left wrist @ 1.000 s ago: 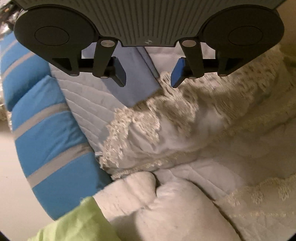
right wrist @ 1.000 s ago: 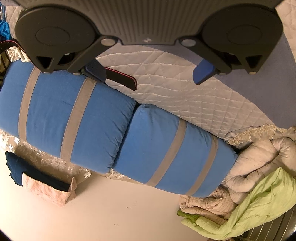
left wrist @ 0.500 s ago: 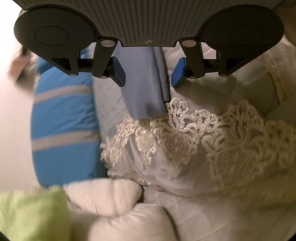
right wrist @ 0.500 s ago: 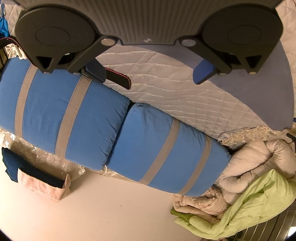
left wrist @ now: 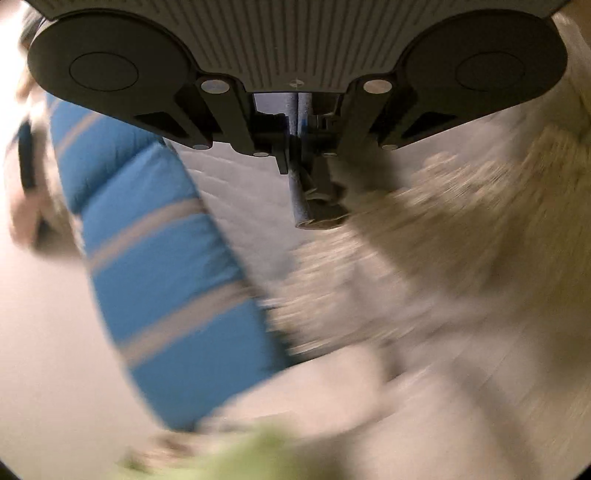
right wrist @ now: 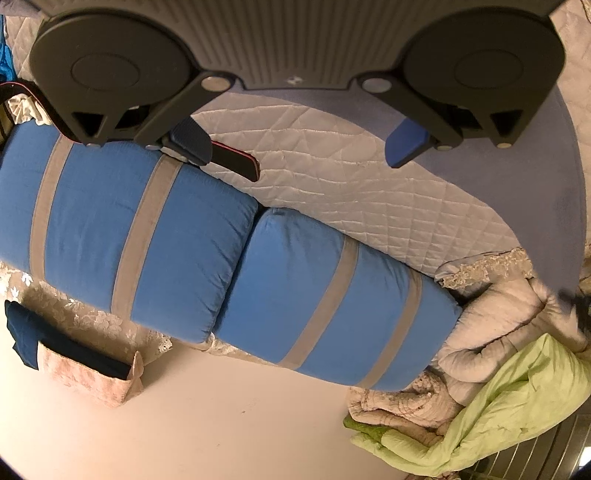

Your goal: Fold clothes

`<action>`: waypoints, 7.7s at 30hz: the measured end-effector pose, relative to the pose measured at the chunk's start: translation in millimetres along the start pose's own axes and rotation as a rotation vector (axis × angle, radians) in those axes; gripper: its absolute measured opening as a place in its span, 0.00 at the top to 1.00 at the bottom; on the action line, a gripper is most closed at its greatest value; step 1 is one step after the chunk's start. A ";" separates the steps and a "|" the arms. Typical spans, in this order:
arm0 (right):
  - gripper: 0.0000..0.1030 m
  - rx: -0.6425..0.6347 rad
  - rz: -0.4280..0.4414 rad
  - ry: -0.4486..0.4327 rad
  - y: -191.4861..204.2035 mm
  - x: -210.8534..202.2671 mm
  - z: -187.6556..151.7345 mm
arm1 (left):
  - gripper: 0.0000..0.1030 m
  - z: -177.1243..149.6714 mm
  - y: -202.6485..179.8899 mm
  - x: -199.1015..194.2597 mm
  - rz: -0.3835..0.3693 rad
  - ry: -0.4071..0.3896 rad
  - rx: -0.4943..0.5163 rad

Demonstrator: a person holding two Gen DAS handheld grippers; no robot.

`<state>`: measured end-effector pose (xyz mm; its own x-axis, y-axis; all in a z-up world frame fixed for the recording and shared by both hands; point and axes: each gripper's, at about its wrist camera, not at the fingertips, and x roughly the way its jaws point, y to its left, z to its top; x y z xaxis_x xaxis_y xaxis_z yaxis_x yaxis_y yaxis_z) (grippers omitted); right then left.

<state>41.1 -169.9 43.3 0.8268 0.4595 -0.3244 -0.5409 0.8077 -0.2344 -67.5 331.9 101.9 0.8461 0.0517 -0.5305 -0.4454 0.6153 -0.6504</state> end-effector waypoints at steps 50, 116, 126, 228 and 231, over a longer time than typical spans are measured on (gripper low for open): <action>0.05 -0.183 0.112 0.040 14.2 -3.3 -41.4 | 0.32 -112.4 -177.7 55.4 0.062 0.012 0.490; 0.97 -1.459 0.106 0.210 74.6 -20.8 -70.5 | 0.32 -108.7 -143.2 81.5 -0.112 0.301 0.275; 0.97 -1.442 0.035 0.323 31.7 -25.5 -77.7 | 0.32 -109.6 -143.7 82.3 -0.112 0.310 0.270; 0.68 -1.200 0.186 0.576 50.5 -42.2 -98.4 | 0.32 -123.1 -136.8 106.8 -0.091 0.437 0.263; 0.18 -1.084 0.134 0.493 46.4 -50.1 -84.6 | 0.32 -124.7 -131.9 113.1 -0.110 0.472 0.245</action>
<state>-38.5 -186.7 -28.9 0.7342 0.1341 -0.6656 -0.6621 -0.0759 -0.7456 50.4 158.5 59.9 0.6349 -0.3475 -0.6900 -0.2330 0.7654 -0.5999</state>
